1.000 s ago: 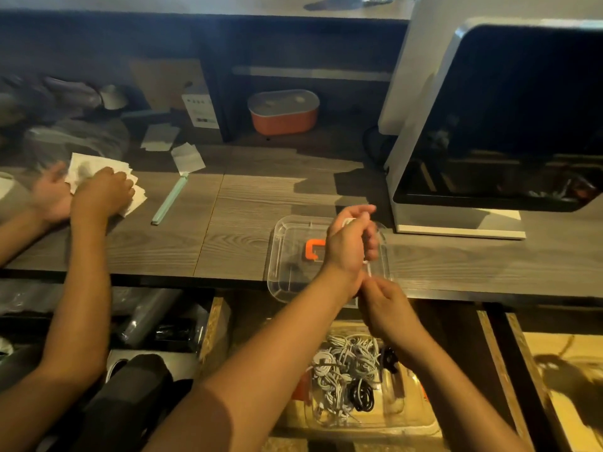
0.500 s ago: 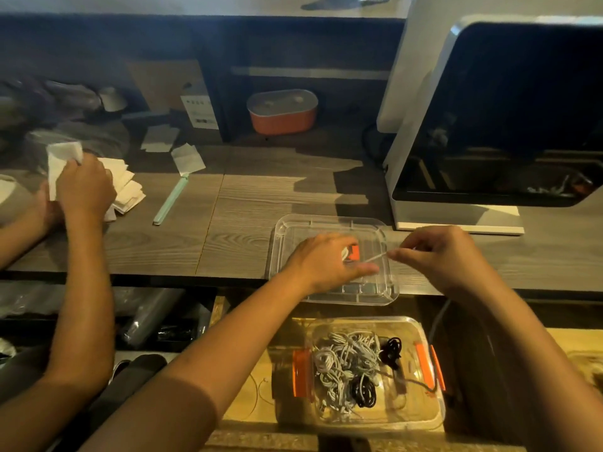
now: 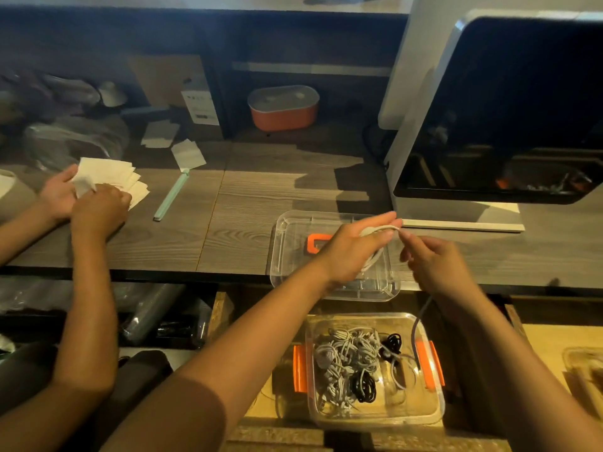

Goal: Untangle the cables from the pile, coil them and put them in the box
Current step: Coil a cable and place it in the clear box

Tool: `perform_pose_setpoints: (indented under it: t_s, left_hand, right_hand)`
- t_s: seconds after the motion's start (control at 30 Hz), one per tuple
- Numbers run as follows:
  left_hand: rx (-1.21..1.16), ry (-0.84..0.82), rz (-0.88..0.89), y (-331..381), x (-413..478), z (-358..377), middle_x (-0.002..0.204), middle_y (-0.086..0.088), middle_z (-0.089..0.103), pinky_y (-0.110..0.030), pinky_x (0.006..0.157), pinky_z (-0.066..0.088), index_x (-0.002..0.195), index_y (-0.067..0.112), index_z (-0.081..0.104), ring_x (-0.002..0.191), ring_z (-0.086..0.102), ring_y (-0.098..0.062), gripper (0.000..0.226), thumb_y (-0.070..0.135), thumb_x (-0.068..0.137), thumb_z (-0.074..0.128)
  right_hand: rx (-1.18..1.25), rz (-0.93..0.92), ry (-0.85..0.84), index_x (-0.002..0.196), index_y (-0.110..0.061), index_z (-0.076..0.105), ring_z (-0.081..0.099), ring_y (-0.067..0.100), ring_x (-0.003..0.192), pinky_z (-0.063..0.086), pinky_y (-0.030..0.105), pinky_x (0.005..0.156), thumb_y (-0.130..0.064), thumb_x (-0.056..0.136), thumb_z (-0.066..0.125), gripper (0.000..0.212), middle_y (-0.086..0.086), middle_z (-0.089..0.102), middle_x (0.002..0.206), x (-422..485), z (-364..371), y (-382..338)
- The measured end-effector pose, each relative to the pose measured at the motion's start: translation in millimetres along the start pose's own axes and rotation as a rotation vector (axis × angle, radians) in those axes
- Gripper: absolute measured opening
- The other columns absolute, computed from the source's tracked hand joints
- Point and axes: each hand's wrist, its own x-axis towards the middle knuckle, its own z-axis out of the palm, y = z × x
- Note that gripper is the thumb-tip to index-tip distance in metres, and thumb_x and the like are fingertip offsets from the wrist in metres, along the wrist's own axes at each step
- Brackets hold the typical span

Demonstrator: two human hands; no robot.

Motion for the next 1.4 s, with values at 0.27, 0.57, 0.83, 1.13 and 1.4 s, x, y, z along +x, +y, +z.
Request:
perform_pose_setpoints:
  t_s: [0.27,0.57,0.83,1.13,1.4]
  left_hand:
    - [-0.358,0.329,0.075,-3,16,20,0.071,0.003,0.053,-0.022,0.054,0.042,0.106,0.023,0.058,0.059,0.050,-0.006,0.024,0.012,0.100,0.038]
    - [0.293,0.157,-0.152,-24,11,-6,0.089,-0.004,0.064,-0.031,0.084,0.042,0.114,0.008,0.064,0.089,0.059,-0.016,0.058,0.055,0.095,0.036]
    - [-0.028,-0.218,-0.363,-9,-11,-5,0.061,-0.004,0.057,-0.015,0.043,0.028,0.096,0.011,0.060,0.048,0.044,-0.009,0.083,0.078,0.070,0.019]
    - [-0.080,0.149,-0.106,-34,-1,1,0.085,-0.006,0.059,-0.023,0.042,0.043,0.088,0.023,0.053,0.064,0.061,-0.018,0.023,0.043,0.095,0.046]
    - [0.478,0.594,0.225,-50,0,11,0.054,0.009,0.051,-0.027,0.051,0.038,0.063,0.025,0.057,0.054,0.051,-0.010,0.047,0.053,0.094,0.035]
  right_hand:
    - [0.083,0.011,-0.246,0.065,-0.014,0.046,0.033,0.005,0.041,0.026,0.021,0.042,-0.018,0.101,0.032,0.039,-0.007,0.041,0.047,-23,53,2]
    - [-0.471,-0.468,-0.265,0.087,-0.024,0.063,0.056,0.002,0.060,0.045,0.025,0.057,-0.027,0.084,0.067,0.006,-0.008,0.060,0.067,-6,18,-7]
    - [0.003,-0.350,-0.504,0.091,-0.004,0.067,0.068,0.018,0.057,0.053,0.021,0.055,-0.028,0.072,0.066,0.031,0.007,0.072,0.071,-6,5,-14]
    - [0.113,-0.305,-0.214,0.083,-0.006,0.069,0.066,0.016,0.066,0.050,0.022,0.061,-0.044,0.072,0.060,0.041,0.007,0.070,0.072,-4,13,5]
    - [0.083,-0.221,-0.255,0.082,0.001,0.066,0.042,0.008,0.047,0.036,0.019,0.047,-0.037,0.083,0.056,0.039,0.002,0.054,0.056,-6,16,6]
